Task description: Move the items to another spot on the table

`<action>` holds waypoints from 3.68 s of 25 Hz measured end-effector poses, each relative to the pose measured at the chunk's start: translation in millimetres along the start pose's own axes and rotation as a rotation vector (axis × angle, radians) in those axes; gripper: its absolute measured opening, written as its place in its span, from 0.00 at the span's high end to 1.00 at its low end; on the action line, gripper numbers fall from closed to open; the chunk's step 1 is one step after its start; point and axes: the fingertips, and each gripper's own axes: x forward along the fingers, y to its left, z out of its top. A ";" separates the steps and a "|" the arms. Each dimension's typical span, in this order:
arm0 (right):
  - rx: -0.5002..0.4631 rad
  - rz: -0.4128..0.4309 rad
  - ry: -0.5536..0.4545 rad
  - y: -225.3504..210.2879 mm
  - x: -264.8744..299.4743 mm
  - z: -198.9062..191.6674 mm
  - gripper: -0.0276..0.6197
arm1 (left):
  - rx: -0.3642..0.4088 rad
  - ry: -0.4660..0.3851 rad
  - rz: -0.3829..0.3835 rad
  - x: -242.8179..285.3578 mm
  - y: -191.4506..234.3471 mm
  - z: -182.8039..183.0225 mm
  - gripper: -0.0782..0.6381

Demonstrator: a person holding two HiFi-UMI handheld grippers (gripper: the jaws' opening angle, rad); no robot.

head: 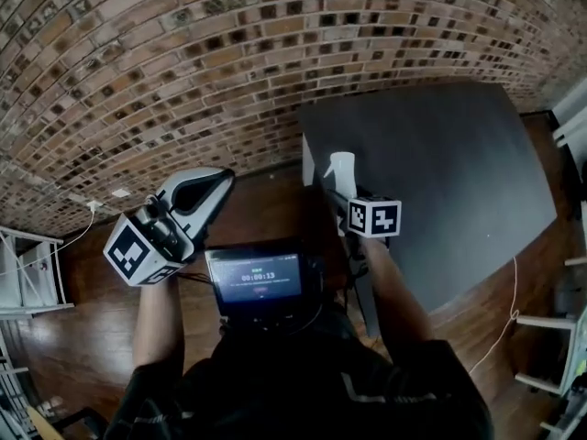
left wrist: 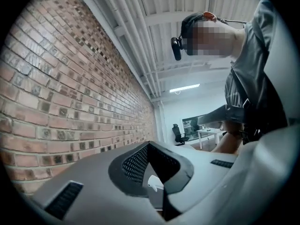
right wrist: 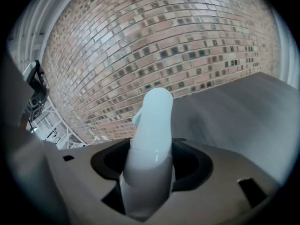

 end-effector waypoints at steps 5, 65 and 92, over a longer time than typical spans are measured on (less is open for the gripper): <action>0.121 -0.105 -0.014 -24.4 26.2 9.0 0.52 | -0.028 -0.024 -0.109 9.0 53.3 -10.9 0.90; 0.296 -0.420 -0.012 -140.4 66.7 16.7 0.44 | -0.202 0.029 -0.392 128.7 132.1 -102.9 0.90; 0.093 -0.329 -0.469 -42.0 -157.8 38.0 0.95 | -0.128 -0.022 -0.428 121.6 6.2 -53.0 0.90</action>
